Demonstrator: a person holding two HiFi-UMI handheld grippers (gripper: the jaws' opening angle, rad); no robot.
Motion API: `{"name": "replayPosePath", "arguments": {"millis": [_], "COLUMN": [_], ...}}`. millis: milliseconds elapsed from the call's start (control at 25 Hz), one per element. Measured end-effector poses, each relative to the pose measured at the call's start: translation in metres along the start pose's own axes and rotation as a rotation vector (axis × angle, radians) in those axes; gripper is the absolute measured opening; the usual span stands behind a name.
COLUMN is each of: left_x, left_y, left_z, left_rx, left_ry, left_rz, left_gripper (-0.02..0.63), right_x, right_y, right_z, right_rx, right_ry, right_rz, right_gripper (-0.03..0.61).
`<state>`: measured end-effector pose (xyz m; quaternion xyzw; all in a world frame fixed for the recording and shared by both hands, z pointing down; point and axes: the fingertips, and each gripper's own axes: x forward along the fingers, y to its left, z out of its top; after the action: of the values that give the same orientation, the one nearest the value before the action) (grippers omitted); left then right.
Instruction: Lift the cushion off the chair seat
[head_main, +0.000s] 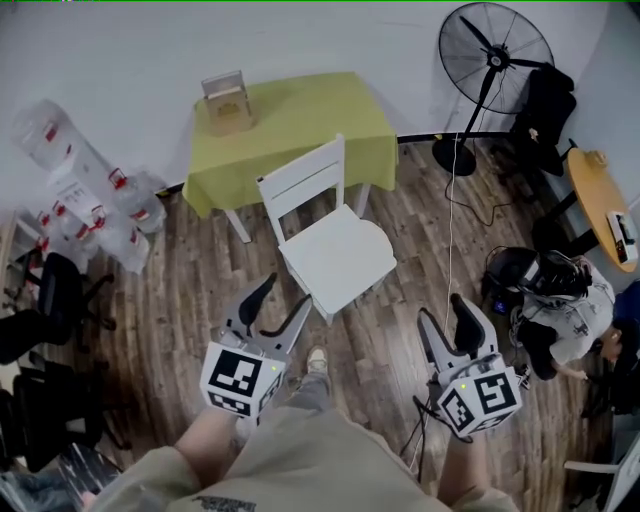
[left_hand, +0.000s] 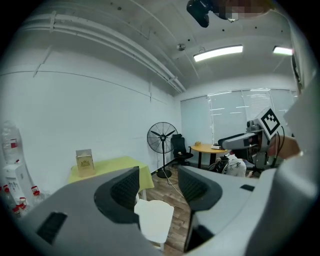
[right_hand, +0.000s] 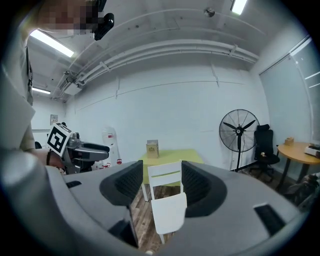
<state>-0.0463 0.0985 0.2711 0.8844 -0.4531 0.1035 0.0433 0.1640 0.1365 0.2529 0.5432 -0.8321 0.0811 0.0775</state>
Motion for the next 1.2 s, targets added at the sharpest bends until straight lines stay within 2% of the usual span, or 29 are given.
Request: {"name": "replayPosePath", "arguments": {"millis": [240, 480, 760, 1200], "left_x": [0.067, 0.129, 0.166, 0.211], "left_y": [0.051, 0.102, 0.14, 0.172], "left_z": [-0.013, -0.039, -0.092, -0.163], "left_rx": [-0.025, -0.065, -0.157, -0.271], "left_ry": [0.07, 0.152, 0.252, 0.372], "left_rz": [-0.02, -0.031, -0.027, 0.065], "left_gripper": [0.235, 0.235, 0.235, 0.235], "right_x": [0.082, 0.164, 0.225, 0.301], "right_y": [-0.029, -0.066, -0.087, -0.117], "right_z": [0.003, -0.014, -0.063, -0.13], "right_rx": [0.022, 0.062, 0.12, 0.119], "right_ry": [0.051, 0.135, 0.267, 0.444], "right_rz": [-0.008, -0.022, -0.013, 0.059], "right_gripper": [0.241, 0.242, 0.245, 0.25]}}
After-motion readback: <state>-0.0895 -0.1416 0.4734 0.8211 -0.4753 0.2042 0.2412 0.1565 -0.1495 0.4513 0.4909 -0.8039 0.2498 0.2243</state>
